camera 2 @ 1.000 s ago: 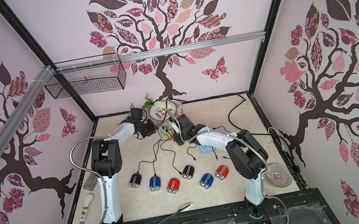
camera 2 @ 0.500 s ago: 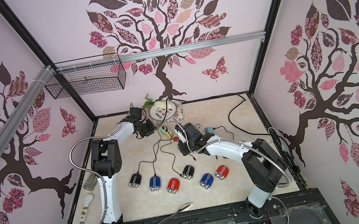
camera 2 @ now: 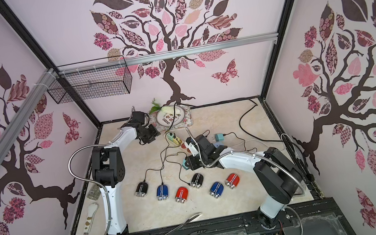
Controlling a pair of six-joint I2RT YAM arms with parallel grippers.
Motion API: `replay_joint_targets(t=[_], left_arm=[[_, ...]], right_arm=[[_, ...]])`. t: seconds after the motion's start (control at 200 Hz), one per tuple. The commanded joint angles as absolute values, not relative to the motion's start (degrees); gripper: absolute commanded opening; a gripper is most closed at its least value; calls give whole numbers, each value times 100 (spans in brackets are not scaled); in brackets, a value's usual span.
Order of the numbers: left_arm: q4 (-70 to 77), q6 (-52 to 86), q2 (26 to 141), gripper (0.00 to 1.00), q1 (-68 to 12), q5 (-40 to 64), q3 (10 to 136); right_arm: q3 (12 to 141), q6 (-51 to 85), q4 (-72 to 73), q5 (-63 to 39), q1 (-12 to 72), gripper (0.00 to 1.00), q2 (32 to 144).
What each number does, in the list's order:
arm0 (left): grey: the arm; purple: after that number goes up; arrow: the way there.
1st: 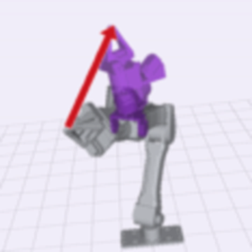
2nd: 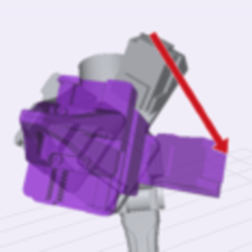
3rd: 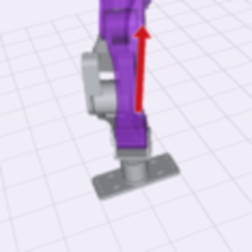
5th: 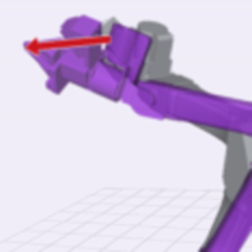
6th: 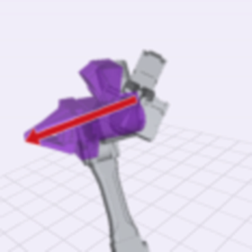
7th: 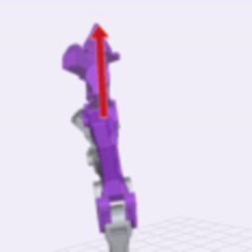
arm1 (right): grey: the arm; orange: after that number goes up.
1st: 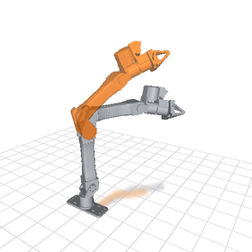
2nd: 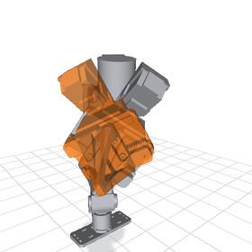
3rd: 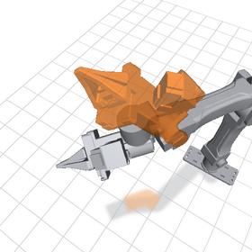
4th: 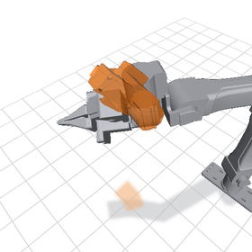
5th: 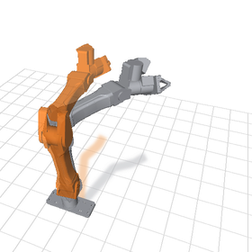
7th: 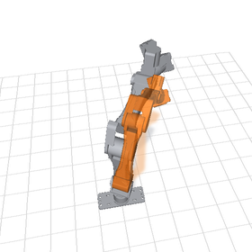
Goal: Unplug the electric shaver
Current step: Place the plug at the center of the board.
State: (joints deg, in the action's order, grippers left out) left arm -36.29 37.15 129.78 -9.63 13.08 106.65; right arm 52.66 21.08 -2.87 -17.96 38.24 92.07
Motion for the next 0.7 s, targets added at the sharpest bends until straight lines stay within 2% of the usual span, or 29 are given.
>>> replay_joint_targets(t=[0.0, 0.255, 0.695], left_arm=[[-3595, 3561, 12439, 48, -900, 1002, 10443], [-3404, 3492, 11856, 49, -890, 895, 9753], [-3234, 3279, 10628, 49, -1124, 705, 8338]], right_arm=[[5120, 2500, 177, -2322, 3834, 28, 9074], [4869, 3015, 798, -2782, 3817, 28, 9321], [4764, 3251, 1041, -3194, 3539, 28, 9841]])
